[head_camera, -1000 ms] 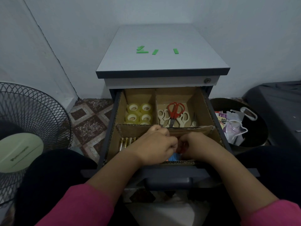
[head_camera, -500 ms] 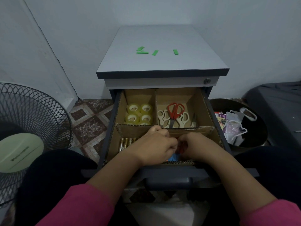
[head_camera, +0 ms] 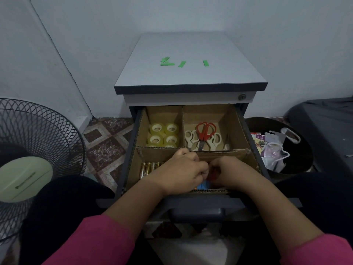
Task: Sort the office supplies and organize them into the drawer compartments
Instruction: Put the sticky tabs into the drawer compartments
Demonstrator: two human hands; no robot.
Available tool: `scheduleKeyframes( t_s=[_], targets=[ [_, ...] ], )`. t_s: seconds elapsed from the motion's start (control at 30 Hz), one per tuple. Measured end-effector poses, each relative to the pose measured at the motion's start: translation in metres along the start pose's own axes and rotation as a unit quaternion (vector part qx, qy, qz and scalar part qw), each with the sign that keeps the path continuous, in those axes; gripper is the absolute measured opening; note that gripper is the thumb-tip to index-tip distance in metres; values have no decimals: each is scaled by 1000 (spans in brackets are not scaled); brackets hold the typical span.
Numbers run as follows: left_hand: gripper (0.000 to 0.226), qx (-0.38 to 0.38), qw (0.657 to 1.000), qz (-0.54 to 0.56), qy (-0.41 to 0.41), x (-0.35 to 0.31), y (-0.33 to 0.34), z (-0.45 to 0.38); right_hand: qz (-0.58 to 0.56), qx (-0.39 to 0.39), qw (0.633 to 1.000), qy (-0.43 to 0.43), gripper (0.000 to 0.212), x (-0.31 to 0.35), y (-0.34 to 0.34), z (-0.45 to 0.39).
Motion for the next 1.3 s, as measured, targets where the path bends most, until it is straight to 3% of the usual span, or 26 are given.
scheduleKeyframes(
  t_s=[0.33, 0.6, 1.03, 1.3],
  targets=[
    [19, -13, 998, -45, 30, -6, -3, 0, 28, 8, 1000, 7, 24, 0, 1, 0],
    [17, -7, 1000, -21, 2, 0, 0, -1, 6, -1, 1000, 9, 24, 1, 0, 1],
    [17, -6, 1000, -9, -8, 4, 4, 0, -34, -45, 998, 6, 6, 1, -5, 2],
    [23, -65, 997, 40, -22, 9, -3, 1, -48, -76, 996, -13, 3, 4, -10, 4]
  ],
)
Point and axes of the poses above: each hand's wrist, its own z-axis away from the middle knuckle, its own y-axis out of the palm, x = y × z, the point moved 6 cm from there along -z, towards the middle knuckle, and after that the axes turned 11 degrees about -z, right-handed, at the moved point
